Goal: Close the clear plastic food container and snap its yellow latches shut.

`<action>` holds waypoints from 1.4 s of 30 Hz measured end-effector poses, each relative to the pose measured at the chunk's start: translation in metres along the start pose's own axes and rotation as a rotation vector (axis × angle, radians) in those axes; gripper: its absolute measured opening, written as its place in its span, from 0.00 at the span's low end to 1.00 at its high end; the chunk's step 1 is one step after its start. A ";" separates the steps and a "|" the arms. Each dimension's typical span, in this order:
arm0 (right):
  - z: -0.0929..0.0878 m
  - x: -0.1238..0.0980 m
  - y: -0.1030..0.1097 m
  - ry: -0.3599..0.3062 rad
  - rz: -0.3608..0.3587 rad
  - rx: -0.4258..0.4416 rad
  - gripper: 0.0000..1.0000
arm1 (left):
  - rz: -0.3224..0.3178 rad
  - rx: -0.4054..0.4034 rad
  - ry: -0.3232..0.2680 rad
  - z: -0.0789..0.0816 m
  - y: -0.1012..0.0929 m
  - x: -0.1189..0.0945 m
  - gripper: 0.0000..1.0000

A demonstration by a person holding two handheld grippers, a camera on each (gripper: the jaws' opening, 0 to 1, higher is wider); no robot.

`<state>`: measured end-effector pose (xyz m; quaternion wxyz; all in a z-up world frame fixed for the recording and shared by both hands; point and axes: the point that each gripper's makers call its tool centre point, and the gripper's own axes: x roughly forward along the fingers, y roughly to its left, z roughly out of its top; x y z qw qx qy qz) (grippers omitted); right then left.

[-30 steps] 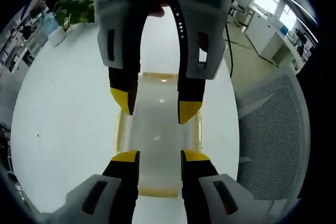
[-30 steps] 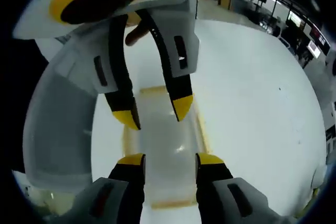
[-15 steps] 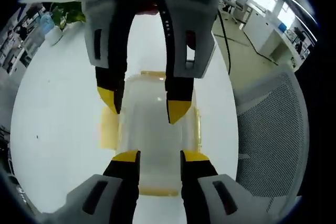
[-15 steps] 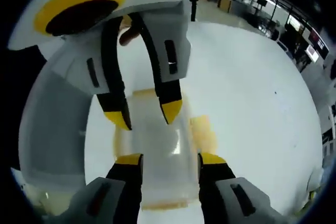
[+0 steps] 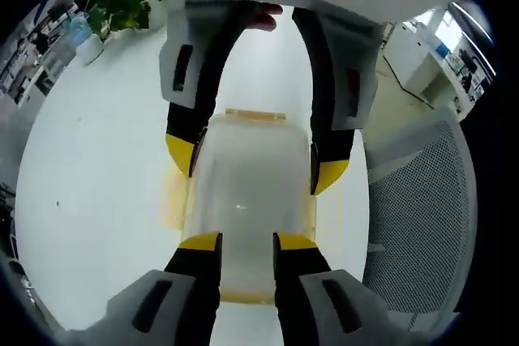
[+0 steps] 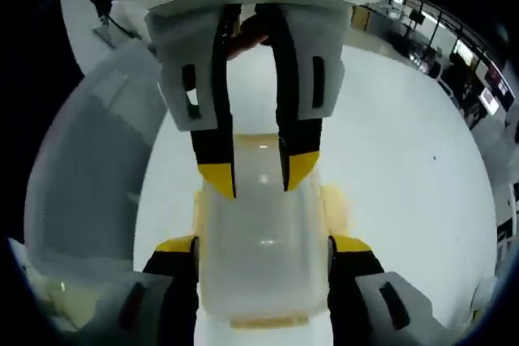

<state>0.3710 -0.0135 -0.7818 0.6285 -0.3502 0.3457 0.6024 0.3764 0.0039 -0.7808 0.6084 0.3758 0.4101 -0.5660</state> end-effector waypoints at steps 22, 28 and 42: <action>0.007 -0.004 -0.011 -0.072 0.034 0.083 0.72 | 0.049 0.043 0.022 -0.005 -0.016 -0.002 0.53; 0.007 -0.007 -0.022 -0.071 0.055 0.126 0.65 | 0.086 0.036 0.012 0.001 -0.020 -0.004 0.56; 0.005 0.008 -0.028 -0.004 0.143 0.157 0.57 | 0.158 0.084 0.079 0.003 -0.025 0.009 0.58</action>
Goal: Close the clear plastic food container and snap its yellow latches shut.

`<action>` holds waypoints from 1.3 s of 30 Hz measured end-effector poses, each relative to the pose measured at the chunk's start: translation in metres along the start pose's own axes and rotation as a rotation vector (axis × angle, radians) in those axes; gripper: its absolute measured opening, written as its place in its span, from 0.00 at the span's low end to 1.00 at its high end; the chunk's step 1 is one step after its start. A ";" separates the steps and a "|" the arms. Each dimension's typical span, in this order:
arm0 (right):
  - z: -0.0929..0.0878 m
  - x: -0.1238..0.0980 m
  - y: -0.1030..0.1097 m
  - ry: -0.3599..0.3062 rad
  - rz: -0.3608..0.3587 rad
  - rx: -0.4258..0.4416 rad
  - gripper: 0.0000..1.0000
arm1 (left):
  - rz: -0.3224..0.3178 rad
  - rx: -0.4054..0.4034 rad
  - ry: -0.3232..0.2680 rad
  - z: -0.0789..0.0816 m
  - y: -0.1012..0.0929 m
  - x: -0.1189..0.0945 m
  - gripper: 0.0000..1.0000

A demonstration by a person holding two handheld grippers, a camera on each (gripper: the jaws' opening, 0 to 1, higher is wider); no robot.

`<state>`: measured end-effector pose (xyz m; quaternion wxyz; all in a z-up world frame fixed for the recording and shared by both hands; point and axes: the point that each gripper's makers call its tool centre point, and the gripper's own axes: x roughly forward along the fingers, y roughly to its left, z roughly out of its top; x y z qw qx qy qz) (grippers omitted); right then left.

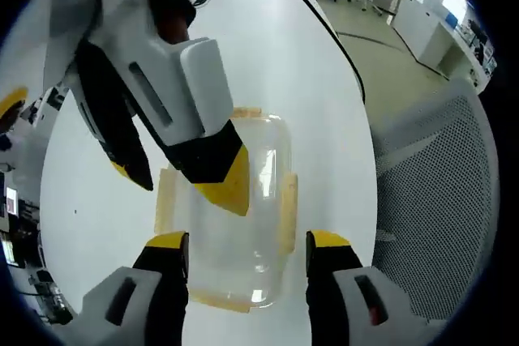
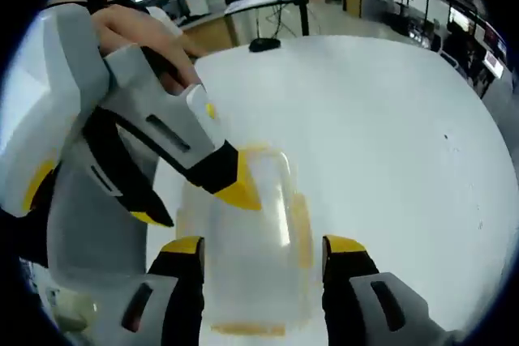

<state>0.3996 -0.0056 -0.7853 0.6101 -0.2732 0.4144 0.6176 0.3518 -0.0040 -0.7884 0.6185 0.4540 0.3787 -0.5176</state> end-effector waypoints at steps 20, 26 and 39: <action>-0.004 0.004 -0.005 0.071 0.057 0.078 0.43 | 0.073 -0.002 0.023 0.001 0.007 0.004 0.54; -0.005 0.006 -0.004 0.096 0.077 0.085 0.43 | 0.074 0.007 0.030 0.001 0.007 0.004 0.53; -0.006 0.008 -0.001 0.120 0.103 0.112 0.40 | 0.088 0.036 0.040 0.000 0.008 0.006 0.51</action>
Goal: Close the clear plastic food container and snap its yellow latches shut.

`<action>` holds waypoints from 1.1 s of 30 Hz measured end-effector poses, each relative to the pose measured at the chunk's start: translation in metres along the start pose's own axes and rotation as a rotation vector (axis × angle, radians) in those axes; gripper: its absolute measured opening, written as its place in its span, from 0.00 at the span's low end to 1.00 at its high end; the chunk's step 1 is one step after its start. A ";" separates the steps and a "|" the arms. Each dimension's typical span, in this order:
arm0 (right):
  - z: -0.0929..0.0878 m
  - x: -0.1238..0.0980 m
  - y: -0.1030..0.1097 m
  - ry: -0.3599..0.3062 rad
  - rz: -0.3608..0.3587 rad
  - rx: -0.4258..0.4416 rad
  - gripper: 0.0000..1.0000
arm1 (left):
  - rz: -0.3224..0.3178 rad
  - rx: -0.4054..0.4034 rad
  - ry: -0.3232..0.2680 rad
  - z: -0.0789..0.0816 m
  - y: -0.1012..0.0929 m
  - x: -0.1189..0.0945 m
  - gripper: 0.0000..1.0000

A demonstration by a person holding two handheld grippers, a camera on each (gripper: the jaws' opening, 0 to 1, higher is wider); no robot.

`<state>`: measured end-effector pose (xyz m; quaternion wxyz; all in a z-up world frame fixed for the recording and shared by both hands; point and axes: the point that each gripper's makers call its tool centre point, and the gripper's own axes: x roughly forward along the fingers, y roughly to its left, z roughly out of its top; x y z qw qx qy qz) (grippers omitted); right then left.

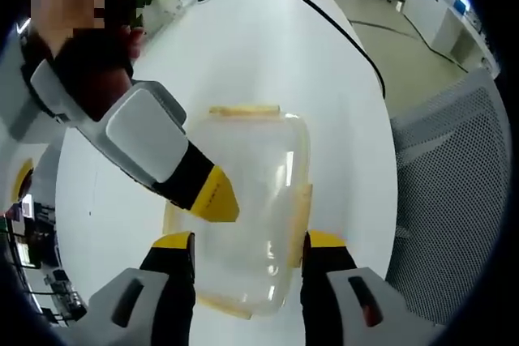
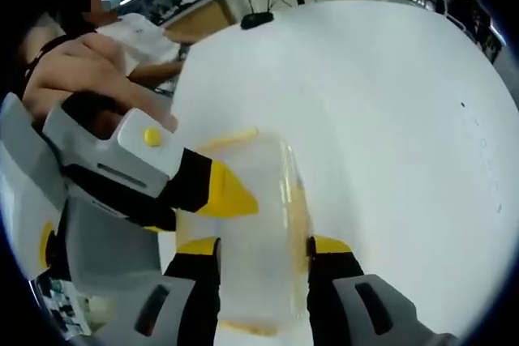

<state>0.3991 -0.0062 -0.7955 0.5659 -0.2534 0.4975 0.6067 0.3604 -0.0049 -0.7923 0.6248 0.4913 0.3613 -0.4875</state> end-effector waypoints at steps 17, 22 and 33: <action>0.001 0.000 0.000 0.137 0.008 0.000 0.35 | -0.004 0.001 0.003 -0.001 0.001 0.001 0.51; 0.000 -0.001 -0.001 0.104 0.025 -0.028 0.36 | 0.011 0.003 0.001 -0.001 0.000 0.001 0.51; -0.001 -0.002 -0.003 0.099 0.037 -0.033 0.38 | 0.018 0.008 0.006 0.000 0.000 0.001 0.52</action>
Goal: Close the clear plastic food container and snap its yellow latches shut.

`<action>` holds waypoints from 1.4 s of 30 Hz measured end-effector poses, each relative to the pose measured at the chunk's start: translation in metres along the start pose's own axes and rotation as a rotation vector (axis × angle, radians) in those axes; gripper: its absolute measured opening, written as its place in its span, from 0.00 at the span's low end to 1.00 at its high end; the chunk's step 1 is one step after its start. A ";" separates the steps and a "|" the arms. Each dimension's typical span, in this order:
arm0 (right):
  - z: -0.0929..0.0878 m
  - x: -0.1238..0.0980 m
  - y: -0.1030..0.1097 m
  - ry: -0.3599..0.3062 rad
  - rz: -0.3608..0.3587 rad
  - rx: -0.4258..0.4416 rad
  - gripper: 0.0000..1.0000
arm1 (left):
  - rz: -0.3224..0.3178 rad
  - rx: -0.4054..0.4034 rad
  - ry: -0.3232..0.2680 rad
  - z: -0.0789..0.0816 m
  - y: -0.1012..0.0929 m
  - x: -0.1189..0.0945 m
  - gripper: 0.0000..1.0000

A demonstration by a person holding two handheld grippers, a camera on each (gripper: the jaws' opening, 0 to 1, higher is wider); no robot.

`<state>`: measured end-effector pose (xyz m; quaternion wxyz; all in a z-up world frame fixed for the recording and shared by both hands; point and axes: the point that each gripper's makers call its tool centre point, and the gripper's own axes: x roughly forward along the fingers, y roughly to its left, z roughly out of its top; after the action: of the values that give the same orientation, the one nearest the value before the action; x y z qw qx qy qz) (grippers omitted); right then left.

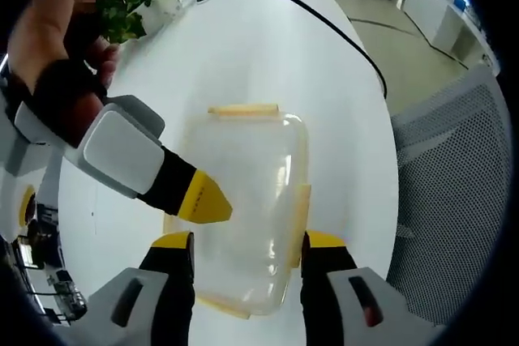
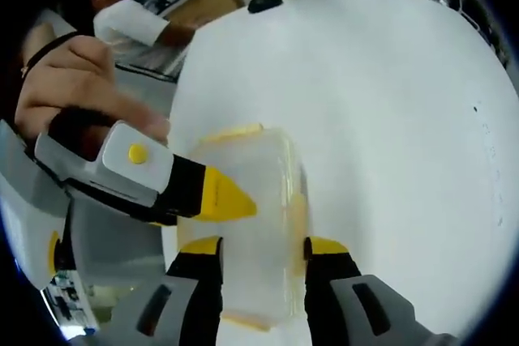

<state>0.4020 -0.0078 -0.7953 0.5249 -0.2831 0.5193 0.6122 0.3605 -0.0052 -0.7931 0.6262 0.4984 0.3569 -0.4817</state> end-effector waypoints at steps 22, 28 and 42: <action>-0.010 -0.004 0.012 0.035 -0.061 -0.128 0.59 | -0.153 -0.009 -0.011 0.002 0.005 -0.016 0.81; -0.003 -0.010 0.015 -0.018 -0.092 -0.159 0.94 | -0.210 0.035 0.040 -0.008 -0.002 -0.014 0.99; -0.002 -0.009 0.021 -0.119 -0.127 -0.147 0.99 | -0.263 0.075 0.051 -0.022 0.002 -0.018 0.99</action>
<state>0.3842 -0.0106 -0.7802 0.5703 -0.3164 0.4221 0.6296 0.3581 0.0201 -0.7817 0.5295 0.4824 0.4166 -0.5597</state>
